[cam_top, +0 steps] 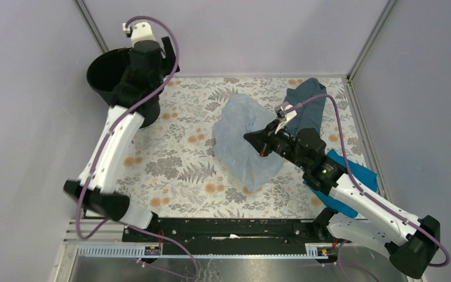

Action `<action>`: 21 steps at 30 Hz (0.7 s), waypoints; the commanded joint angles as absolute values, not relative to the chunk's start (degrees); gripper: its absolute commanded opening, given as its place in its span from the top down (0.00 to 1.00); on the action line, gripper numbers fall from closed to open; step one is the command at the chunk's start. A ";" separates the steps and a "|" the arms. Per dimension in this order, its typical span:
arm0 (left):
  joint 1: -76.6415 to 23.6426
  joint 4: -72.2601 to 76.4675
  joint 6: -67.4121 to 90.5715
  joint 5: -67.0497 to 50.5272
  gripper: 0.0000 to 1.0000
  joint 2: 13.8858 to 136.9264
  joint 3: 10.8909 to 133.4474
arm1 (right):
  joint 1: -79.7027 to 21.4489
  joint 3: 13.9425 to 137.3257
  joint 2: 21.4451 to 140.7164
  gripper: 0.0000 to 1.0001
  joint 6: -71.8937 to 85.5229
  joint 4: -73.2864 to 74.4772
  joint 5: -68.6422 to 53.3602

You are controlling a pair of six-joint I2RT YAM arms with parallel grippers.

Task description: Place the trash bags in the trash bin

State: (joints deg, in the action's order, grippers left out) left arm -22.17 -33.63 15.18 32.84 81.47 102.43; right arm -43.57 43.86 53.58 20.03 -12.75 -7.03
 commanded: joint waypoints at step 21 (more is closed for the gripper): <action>-5.92 -36.50 4.25 31.87 0.04 117.26 127.97 | -43.88 46.78 46.74 1.00 14.76 -3.18 -1.50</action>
State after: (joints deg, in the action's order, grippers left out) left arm -6.31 -36.47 3.53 35.75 115.02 124.97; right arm -43.57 43.90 46.98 16.49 -3.88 -3.33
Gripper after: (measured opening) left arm 0.972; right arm 0.017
